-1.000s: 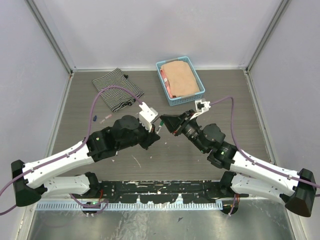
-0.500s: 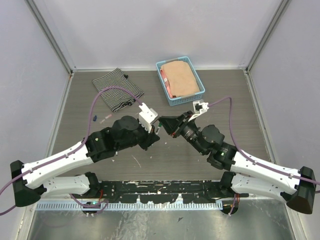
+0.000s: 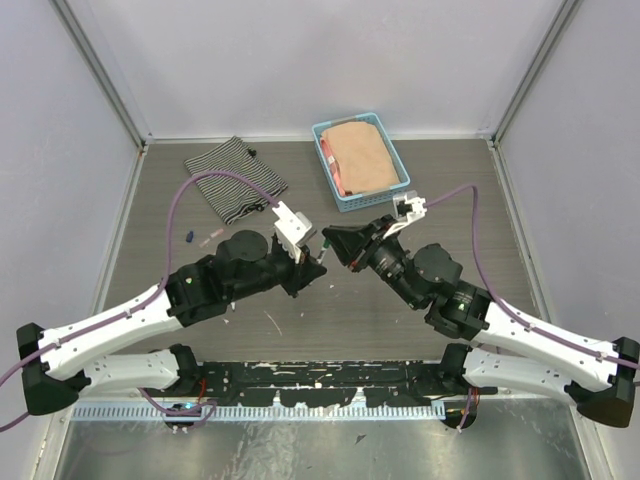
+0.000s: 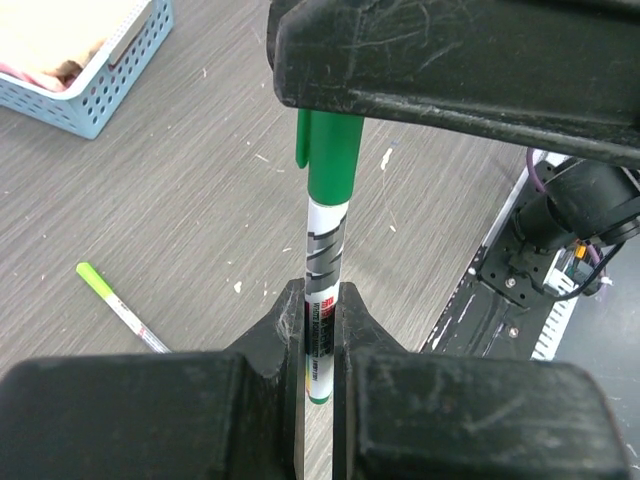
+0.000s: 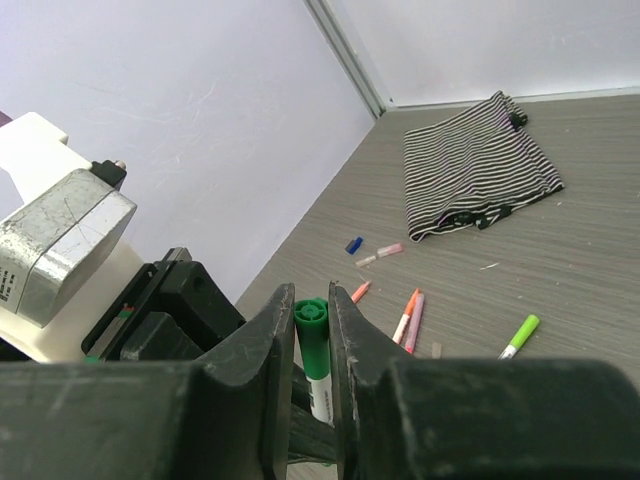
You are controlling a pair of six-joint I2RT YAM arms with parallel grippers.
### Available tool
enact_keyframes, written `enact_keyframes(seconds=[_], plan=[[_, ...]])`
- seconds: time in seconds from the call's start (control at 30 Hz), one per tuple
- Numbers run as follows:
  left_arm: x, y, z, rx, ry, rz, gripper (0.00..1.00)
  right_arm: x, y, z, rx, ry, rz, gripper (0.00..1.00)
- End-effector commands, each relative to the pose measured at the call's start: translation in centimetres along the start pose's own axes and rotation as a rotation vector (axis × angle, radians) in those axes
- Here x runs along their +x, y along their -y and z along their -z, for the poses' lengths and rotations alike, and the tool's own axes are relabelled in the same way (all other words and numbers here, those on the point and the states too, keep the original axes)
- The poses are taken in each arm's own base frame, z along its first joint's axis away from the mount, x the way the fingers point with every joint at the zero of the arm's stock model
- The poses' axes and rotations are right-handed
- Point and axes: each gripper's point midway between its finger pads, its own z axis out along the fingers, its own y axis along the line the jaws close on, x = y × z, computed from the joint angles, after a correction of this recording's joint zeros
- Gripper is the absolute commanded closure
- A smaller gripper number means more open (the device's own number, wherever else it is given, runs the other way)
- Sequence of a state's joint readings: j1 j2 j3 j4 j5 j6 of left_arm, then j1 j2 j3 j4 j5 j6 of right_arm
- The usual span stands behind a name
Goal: Insert the pens into the pen caps
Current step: Press the pen cap onto the pen.
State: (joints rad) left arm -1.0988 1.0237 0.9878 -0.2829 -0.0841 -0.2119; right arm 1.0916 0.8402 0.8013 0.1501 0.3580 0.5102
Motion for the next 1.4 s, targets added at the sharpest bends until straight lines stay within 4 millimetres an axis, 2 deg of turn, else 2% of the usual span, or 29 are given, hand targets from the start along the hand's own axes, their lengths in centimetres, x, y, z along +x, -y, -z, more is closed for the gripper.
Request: enact_keyframes(seconds=[0.0, 0.2, 0.37, 0.57, 0.97, 1.23, 1.37], plan=[[-11.0, -0.8, 2.6, -0.054, 0.398, 0.092, 1.00, 2.9, 0.2, 1.8, 0.002, -0.159, 0.093, 0.75], [-8.8, -1.6, 2.7, -0.083, 0.349, 0.104, 1.00, -1.3, 0.5, 3.0, 0.052, -0.066, 0.133, 0.57], [-7.2, -2.2, 3.0, -0.108, 0.317, 0.100, 1.00, -3.0, 1.7, 4.7, 0.095, -0.026, 0.155, 0.53], [-6.5, -0.6, 4.0, 0.001, 0.312, 0.028, 1.00, -1.7, 3.6, 5.9, 0.149, -0.077, 0.200, 0.52], [-5.9, 2.8, 5.9, 0.206, 0.286, -0.081, 1.00, -1.6, 2.8, 7.3, 0.043, -0.058, 0.195, 0.51], [-5.6, 3.0, 5.5, 0.218, 0.277, -0.092, 1.00, -1.6, 4.5, 7.8, 0.121, -0.045, 0.203, 0.51], [-5.4, 3.2, 5.2, 0.229, 0.268, -0.101, 1.00, -1.7, 4.7, 7.9, 0.129, -0.037, 0.201, 0.51]])
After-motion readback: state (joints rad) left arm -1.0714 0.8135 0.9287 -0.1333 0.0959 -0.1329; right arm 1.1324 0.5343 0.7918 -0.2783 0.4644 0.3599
